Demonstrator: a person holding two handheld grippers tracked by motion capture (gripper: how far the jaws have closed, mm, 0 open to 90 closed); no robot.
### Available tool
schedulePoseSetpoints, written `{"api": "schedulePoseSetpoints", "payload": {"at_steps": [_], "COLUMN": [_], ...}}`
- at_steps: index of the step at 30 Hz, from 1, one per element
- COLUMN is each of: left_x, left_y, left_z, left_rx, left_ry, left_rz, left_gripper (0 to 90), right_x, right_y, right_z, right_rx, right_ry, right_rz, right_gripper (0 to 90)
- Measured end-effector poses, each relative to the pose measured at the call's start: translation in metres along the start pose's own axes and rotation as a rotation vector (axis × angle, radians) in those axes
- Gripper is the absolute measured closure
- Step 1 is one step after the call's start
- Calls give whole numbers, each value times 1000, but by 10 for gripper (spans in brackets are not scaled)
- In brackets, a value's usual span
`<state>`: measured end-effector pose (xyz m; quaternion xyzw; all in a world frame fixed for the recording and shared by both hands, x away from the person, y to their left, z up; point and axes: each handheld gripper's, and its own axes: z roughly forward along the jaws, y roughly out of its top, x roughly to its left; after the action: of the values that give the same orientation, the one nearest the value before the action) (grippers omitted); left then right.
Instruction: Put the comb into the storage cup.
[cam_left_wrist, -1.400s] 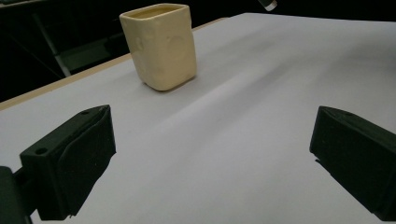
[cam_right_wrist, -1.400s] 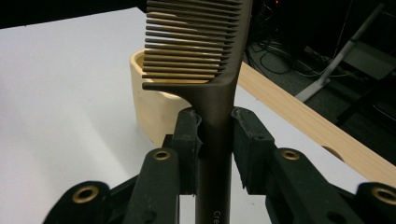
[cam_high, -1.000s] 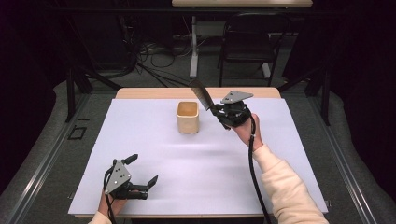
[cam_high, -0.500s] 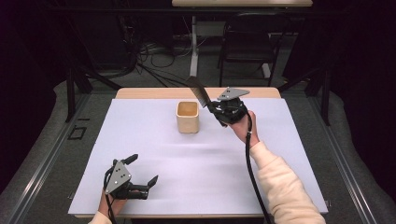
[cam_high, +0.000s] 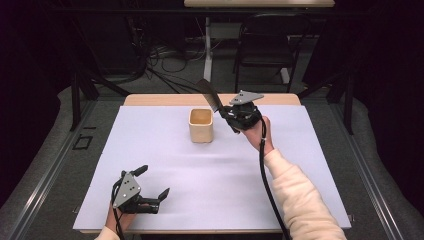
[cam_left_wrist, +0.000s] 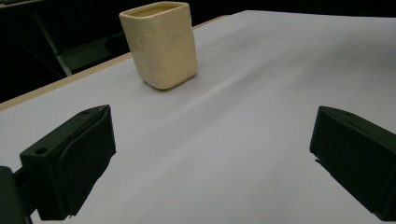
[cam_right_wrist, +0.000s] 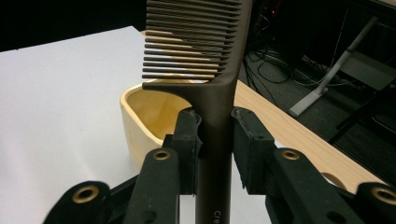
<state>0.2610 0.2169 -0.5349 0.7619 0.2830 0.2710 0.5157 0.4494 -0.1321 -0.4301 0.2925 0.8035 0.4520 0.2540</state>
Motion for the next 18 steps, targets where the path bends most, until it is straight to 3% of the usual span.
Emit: {"api": "schedulePoseSetpoints", "payload": {"at_steps": [18], "left_x": [0], "left_y": [0], "left_z": [0], "left_rx": [-1], "left_ry": [2], "left_rz": [2], "left_gripper": [2], "right_x": [5], "right_y": [9], "right_z": [10], "right_rx": [-7], "right_ry": [-4], "right_rz": [-10], "right_gripper": [719]}}
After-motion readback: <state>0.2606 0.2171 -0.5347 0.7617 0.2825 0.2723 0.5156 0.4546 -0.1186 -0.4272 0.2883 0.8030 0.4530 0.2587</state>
